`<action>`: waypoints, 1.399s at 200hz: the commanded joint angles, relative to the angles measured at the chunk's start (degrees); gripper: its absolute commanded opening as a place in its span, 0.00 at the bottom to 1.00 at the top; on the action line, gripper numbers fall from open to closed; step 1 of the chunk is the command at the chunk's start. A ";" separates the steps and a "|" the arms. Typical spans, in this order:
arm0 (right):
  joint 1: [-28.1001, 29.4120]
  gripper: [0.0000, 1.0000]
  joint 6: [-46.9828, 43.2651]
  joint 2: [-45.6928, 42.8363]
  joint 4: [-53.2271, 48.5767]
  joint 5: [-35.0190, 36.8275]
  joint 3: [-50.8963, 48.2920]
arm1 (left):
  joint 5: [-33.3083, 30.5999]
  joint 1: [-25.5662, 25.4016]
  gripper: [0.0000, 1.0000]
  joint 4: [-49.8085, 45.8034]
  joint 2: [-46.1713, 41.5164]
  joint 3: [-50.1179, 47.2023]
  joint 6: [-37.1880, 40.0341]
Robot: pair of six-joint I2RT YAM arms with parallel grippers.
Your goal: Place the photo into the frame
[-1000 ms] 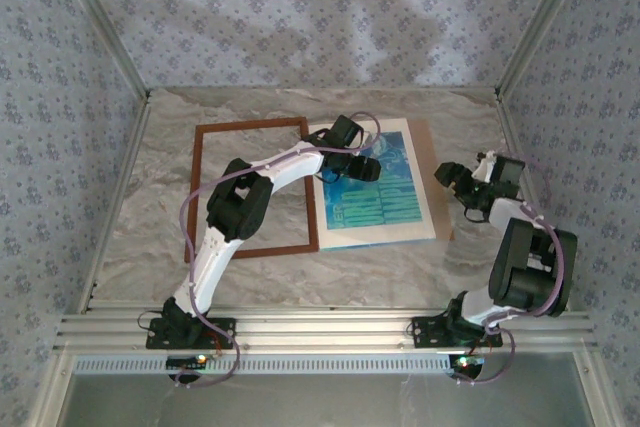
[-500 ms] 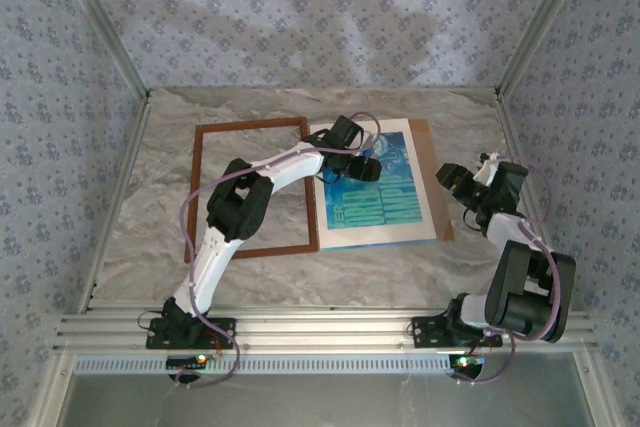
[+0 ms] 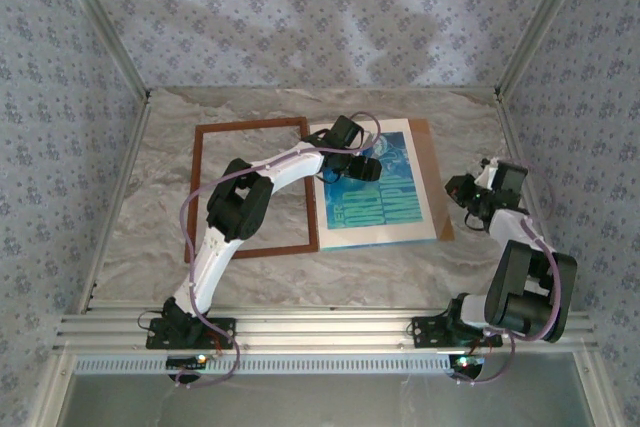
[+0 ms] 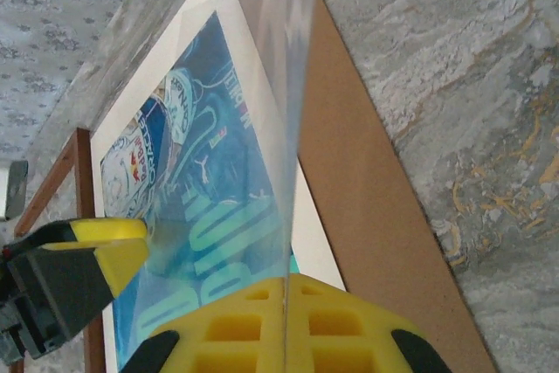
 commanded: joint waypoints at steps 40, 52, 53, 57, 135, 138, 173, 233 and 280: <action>3.45 0.00 0.91 -2.13 -8.30 -1.49 13.56 | -8.14 8.84 0.79 5.65 -24.39 -21.87 -1.84; 5.14 0.00 2.06 -2.58 -8.53 -1.87 16.45 | -10.23 13.14 0.79 6.97 -31.40 -29.06 -2.62; 5.45 0.00 2.18 -2.64 -8.49 -1.95 16.45 | -10.37 13.72 0.79 7.04 -32.03 -29.62 -2.70; 5.79 0.00 2.57 -2.74 -8.40 -2.10 17.43 | -10.78 15.75 0.79 7.25 -34.11 -31.74 -2.97; 18.14 0.00 7.13 2.56 -1.32 -2.94 34.36 | -10.01 51.18 0.80 1.55 -39.93 -43.05 -3.21; 18.37 0.00 7.19 2.85 -1.14 -3.11 34.88 | -9.61 51.54 0.80 1.16 -38.99 -42.36 -3.03; 19.55 0.00 7.90 5.68 0.08 -4.62 37.07 | -4.72 51.86 0.78 -2.34 -28.93 -34.88 -1.34; 19.38 0.00 8.01 5.61 0.16 -5.21 35.27 | -4.01 49.79 0.66 -7.07 -19.93 -27.19 1.23; 19.37 0.00 6.73 5.54 -3.88 -6.55 38.47 | -2.77 46.40 0.51 -6.46 -18.54 -27.10 1.52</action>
